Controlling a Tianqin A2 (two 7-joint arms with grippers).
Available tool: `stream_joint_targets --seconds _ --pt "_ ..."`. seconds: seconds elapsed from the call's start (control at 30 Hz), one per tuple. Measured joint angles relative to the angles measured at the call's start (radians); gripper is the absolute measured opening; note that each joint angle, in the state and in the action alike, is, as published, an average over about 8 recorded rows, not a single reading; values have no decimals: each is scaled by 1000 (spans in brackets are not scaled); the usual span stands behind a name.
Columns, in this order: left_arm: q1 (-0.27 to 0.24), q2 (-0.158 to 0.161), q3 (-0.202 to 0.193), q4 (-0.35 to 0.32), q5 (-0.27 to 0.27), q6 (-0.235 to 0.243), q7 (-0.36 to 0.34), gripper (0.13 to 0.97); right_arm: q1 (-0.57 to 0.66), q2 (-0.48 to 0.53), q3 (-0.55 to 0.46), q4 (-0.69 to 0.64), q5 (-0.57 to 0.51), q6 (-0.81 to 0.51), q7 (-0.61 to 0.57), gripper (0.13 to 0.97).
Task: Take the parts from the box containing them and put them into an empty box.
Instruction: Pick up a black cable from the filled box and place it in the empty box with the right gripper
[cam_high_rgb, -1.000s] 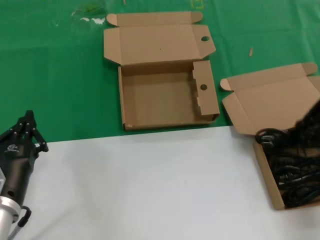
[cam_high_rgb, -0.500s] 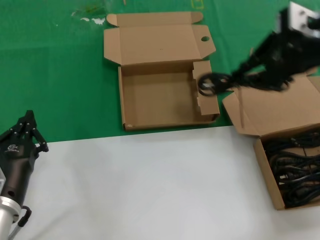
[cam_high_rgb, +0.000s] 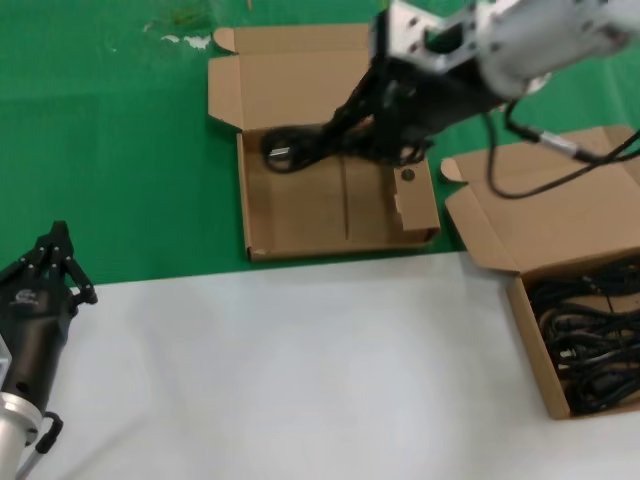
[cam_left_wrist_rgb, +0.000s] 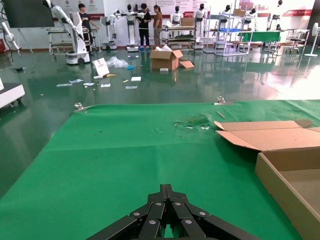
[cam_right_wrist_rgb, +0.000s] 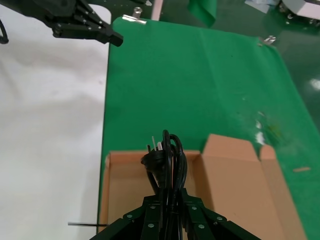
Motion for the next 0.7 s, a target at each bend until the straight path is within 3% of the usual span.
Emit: stream_joint_targets --seconds 0.7 --pt "0 0 0 0 0 0 0 140 21 -215 -58 -490 -40 258 -279 191"
